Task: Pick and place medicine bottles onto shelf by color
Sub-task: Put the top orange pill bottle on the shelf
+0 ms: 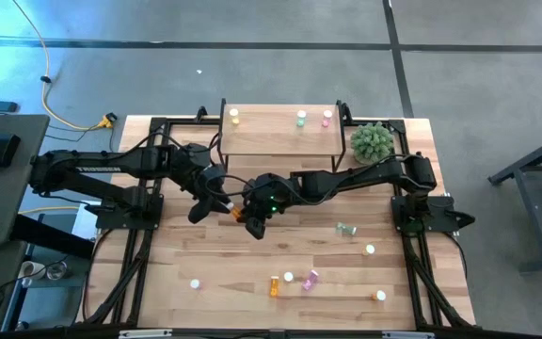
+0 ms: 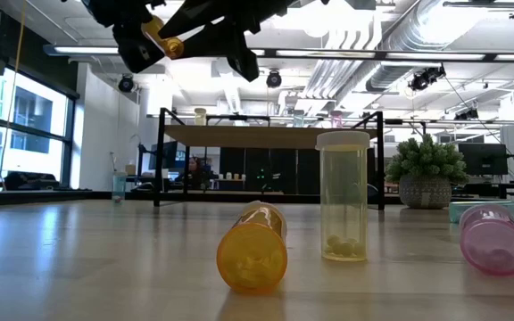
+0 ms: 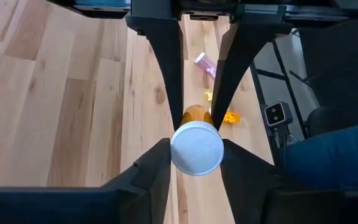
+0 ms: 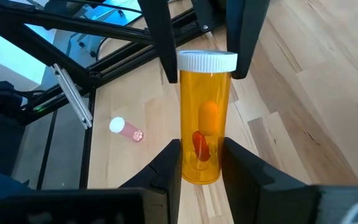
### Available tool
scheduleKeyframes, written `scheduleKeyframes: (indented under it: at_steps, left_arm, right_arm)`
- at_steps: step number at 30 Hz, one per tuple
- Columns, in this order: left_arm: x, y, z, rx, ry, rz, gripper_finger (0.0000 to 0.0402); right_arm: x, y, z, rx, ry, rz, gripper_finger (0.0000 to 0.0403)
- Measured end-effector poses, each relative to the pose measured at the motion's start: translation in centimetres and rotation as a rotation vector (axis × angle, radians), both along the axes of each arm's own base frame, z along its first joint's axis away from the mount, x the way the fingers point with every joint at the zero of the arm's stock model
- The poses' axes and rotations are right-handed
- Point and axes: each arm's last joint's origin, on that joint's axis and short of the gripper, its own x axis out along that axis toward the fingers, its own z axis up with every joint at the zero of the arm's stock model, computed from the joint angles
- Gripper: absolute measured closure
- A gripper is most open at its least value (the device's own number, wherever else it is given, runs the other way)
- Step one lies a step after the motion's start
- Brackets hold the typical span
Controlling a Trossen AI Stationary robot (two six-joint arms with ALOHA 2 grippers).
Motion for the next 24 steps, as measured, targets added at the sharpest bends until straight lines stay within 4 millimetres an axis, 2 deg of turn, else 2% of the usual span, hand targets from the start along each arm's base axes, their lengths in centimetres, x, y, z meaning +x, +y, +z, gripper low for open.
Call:
scheduleKeyframes:
  at_steps: [10, 20, 24]
  left_arm:
    - [0.06, 0.0, 0.06, 0.002, -0.009, -0.001, 0.0288]
    - [0.07, 0.01, 0.08, 0.003, -0.011, -0.001, 0.029]
    - [0.05, 0.07, 0.06, 0.011, -0.01, 0.001, 0.0291]
  right_arm:
    - [0.0, 0.01, 0.0, -0.003, -0.001, 0.008, 0.0316]
    - [-0.05, -0.28, 0.01, -0.01, 0.005, -0.006, 0.0225]
    - [-0.33, -0.89, 0.31, 0.006, 0.02, -0.02, 0.0201]
